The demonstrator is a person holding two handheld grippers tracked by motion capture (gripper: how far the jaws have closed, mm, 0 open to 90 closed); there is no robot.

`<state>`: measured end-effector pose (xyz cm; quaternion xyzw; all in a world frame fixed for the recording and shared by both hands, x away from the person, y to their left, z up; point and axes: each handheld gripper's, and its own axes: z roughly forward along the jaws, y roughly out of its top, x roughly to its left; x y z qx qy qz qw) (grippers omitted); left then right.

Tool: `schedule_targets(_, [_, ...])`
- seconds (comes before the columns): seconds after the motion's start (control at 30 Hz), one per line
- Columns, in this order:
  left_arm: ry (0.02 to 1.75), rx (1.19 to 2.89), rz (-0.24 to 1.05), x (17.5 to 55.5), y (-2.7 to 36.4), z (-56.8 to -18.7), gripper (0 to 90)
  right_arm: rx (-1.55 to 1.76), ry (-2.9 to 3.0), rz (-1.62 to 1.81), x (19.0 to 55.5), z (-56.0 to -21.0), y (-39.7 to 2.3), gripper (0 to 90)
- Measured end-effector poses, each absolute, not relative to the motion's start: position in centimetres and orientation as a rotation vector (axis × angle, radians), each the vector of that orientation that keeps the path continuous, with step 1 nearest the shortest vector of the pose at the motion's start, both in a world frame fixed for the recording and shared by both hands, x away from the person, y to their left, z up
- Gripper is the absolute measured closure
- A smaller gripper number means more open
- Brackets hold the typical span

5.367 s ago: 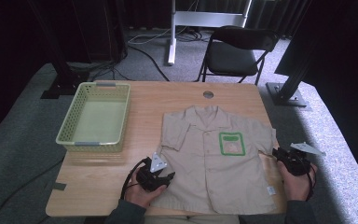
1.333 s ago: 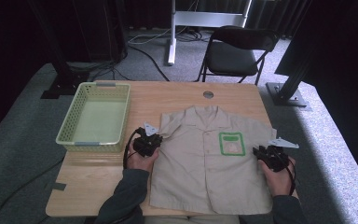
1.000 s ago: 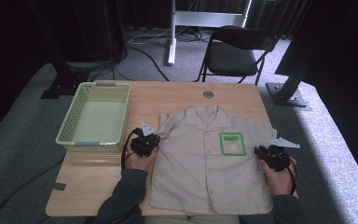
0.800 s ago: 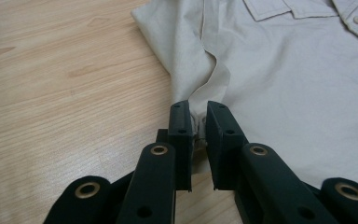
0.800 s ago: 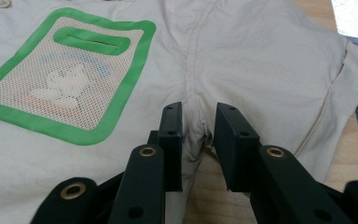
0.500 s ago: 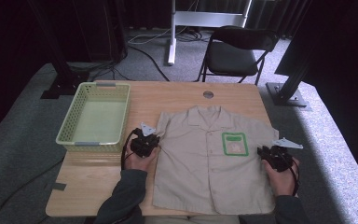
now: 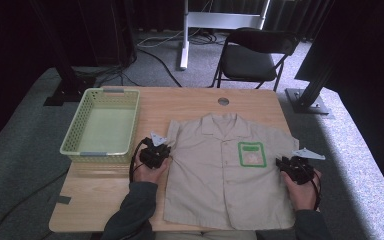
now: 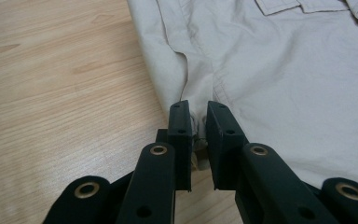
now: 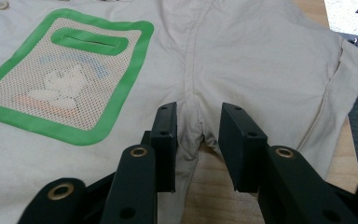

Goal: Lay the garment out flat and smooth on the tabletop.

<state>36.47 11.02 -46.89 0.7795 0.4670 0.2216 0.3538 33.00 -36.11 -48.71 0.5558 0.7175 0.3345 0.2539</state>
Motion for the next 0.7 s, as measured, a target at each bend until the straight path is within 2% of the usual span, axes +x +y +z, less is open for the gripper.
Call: schedule_targets(0.7, [1.218, 2.016, 0.581, 36.34, 11.24, -46.94, 81.1, 1.509, 1.954, 0.914, 32.97, -48.71, -36.08, 64.7])
